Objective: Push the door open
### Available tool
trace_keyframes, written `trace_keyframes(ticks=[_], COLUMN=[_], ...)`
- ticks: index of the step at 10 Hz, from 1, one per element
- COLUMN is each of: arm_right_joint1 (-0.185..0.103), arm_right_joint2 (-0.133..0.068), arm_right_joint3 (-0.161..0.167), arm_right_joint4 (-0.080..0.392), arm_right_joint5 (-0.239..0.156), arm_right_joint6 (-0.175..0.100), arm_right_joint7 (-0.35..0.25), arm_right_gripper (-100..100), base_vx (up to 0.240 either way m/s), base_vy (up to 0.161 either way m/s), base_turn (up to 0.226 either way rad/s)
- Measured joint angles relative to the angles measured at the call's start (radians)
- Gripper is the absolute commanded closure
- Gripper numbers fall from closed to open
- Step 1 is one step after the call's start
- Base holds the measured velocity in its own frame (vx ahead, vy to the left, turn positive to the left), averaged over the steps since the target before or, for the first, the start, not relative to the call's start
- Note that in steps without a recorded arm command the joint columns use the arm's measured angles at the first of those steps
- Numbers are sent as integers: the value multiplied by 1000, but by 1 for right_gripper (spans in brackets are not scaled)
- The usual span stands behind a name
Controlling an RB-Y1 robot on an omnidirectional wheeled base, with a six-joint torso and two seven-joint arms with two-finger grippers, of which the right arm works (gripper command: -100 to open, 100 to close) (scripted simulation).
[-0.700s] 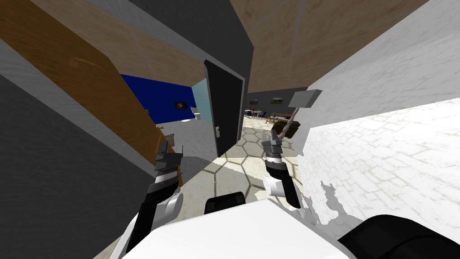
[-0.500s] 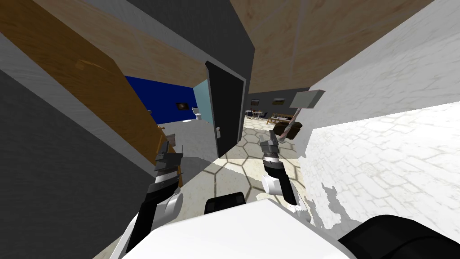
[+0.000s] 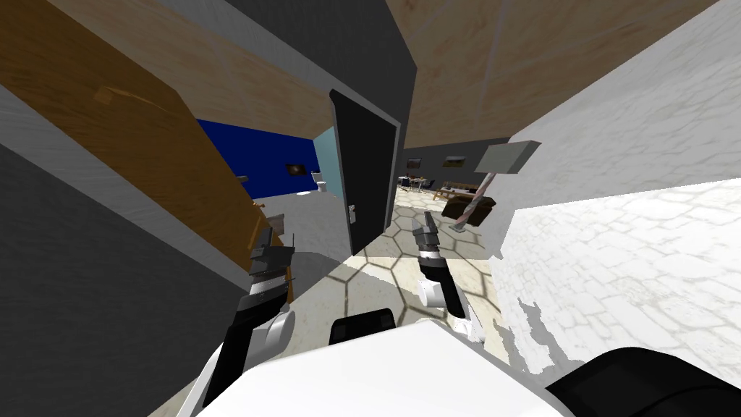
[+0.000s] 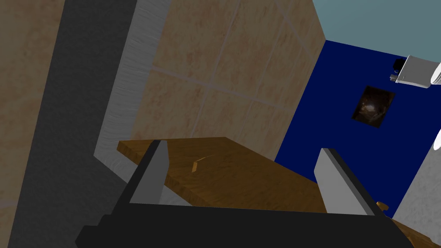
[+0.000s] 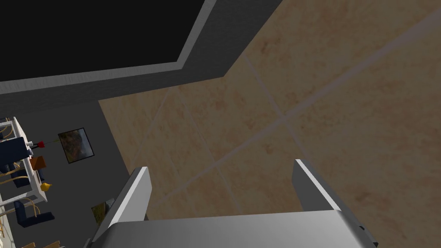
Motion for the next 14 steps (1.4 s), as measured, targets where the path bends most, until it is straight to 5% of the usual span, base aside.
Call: trace_keyframes(ticks=[14], arm_right_joint1=[-197], arm_right_joint2=[-36], arm_right_joint3=[67], arm_right_joint4=[359], arm_right_joint5=[7], arm_right_joint6=[24], arm_right_joint7=[-1], arm_right_gripper=[-100], base_vx=[80], base_vy=[-41], base_turn=[74])
